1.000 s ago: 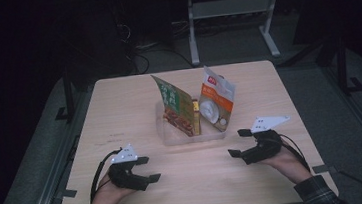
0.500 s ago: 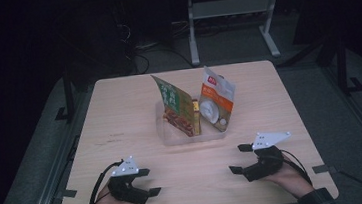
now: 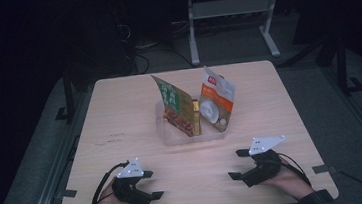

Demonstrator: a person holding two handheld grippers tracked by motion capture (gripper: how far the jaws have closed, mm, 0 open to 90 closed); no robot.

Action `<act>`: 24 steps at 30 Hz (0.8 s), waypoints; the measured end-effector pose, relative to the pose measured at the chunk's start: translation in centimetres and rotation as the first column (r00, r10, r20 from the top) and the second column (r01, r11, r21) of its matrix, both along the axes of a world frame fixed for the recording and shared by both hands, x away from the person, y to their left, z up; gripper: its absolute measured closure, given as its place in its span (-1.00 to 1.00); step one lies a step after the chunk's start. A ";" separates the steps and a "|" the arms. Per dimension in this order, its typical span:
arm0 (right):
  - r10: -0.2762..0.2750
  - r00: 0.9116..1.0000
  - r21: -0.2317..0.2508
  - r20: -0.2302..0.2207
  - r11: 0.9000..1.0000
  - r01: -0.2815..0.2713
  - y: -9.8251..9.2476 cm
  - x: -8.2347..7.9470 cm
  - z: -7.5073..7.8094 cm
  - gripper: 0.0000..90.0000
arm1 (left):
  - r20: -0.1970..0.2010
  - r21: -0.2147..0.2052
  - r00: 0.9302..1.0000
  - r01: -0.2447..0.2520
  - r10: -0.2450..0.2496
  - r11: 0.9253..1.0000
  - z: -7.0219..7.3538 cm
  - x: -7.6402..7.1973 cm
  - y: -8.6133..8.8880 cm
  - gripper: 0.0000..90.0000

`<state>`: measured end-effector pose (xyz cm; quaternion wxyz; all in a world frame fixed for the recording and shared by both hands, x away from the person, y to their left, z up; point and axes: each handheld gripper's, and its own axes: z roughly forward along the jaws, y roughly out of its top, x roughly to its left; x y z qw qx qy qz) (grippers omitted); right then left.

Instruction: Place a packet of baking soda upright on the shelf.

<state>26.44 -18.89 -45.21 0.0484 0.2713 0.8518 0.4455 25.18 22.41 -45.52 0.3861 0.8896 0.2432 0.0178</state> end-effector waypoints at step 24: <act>0.044 0.999 -0.081 0.003 0.996 -0.043 1.0 -0.1 -0.6 -0.64 | -0.002 0.031 0.999 0.038 -0.037 0.999 -0.4 0.1 -0.8 -0.58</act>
